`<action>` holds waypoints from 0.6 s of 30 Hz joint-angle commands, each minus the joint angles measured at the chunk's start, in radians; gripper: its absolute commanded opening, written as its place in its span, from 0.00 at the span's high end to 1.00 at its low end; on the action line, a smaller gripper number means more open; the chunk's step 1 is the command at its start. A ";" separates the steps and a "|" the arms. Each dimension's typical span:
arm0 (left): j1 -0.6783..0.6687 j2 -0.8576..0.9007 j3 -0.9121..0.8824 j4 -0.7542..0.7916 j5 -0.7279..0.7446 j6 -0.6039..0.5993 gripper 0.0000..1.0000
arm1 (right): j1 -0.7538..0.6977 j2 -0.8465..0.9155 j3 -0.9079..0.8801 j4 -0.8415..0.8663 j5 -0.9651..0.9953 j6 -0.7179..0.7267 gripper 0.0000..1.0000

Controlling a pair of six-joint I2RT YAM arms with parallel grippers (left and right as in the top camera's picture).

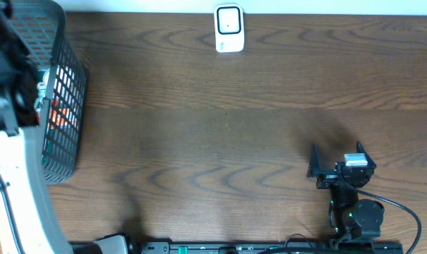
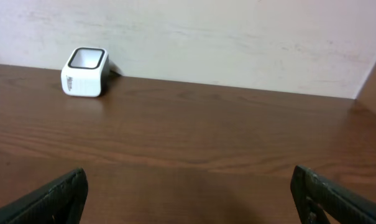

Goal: Scan the item barcode
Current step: 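Lower the left gripper into the basket onto the mint-green wipes pack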

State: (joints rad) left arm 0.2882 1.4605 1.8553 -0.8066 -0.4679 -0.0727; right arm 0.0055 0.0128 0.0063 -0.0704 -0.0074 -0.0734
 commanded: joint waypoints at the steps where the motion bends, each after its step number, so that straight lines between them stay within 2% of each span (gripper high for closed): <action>1: 0.123 0.048 0.015 -0.026 0.282 0.007 0.71 | 0.003 -0.001 -0.001 -0.005 -0.005 -0.010 0.01; 3: 0.201 0.089 0.015 -0.043 0.364 -0.027 0.61 | 0.003 -0.001 -0.001 -0.005 -0.005 -0.010 0.01; 8: 0.360 0.166 0.015 -0.045 0.568 -0.025 0.41 | 0.003 -0.001 -0.001 -0.005 -0.005 -0.010 0.01; 11: 0.418 0.210 0.015 -0.063 0.623 -0.024 0.26 | 0.003 -0.001 -0.001 -0.005 -0.005 -0.010 0.01; 13: 0.439 0.244 0.015 -0.085 0.655 -0.010 0.22 | 0.003 -0.001 -0.001 -0.005 -0.005 -0.010 0.01; 18: 0.443 0.335 0.014 -0.132 0.705 -0.011 0.21 | 0.003 -0.001 -0.001 -0.005 -0.005 -0.010 0.01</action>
State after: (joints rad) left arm 0.7361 1.7496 1.8553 -0.9264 0.1558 -0.0963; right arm 0.0055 0.0128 0.0063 -0.0708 -0.0074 -0.0734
